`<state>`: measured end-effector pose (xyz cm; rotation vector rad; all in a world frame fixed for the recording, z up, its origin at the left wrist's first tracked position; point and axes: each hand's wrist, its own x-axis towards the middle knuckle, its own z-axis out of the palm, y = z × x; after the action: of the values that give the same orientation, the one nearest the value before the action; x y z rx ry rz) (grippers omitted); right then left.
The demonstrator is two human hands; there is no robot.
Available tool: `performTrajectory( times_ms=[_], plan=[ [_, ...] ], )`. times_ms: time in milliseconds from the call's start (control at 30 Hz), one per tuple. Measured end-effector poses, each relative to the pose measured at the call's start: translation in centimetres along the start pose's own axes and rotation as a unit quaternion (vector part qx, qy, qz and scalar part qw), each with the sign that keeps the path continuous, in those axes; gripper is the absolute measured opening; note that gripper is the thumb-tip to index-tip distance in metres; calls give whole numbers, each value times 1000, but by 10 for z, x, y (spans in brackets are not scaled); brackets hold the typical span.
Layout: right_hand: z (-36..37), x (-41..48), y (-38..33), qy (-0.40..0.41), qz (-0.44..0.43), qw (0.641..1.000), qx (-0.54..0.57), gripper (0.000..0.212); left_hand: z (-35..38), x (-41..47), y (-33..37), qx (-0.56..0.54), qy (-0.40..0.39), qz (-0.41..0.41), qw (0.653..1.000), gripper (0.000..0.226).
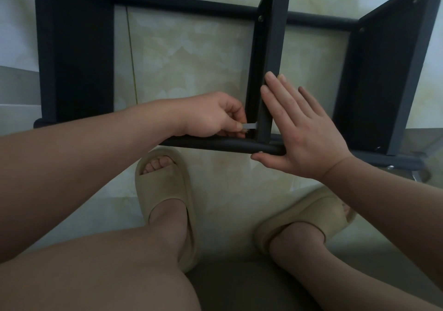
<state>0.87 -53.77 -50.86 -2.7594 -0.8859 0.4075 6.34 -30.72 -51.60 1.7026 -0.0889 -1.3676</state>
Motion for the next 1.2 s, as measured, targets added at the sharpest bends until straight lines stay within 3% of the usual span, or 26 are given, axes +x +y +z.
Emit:
performTrajectory(
  times_ms=[200,433,567,700,800,867,1000,1200],
  plan=[
    [-1,0,-1,-3,1,1000,0,104,0,3,0,86,-14,3,996,17],
    [-3,-1,0,-11,2,1000,2,104,0,4,0,95,-30,12,995,16],
    [1,0,2,-11,0,1000,14,105,4,1,-4,86,15,3,996,17],
    [-1,2,2,-49,-5,998,45,110,-5,-10,2,182,70,-38,980,17],
    [-9,1,-2,-95,3,995,41,115,-9,-21,12,194,103,-67,973,17],
    [-17,0,-5,-117,18,993,27,112,-14,-31,21,240,117,-84,960,21],
    [-42,-12,-15,-92,95,991,28,85,-25,-55,50,282,158,-84,943,13],
    [-107,-60,0,-39,214,975,33,74,-10,-81,141,312,151,16,938,9]
  ],
)
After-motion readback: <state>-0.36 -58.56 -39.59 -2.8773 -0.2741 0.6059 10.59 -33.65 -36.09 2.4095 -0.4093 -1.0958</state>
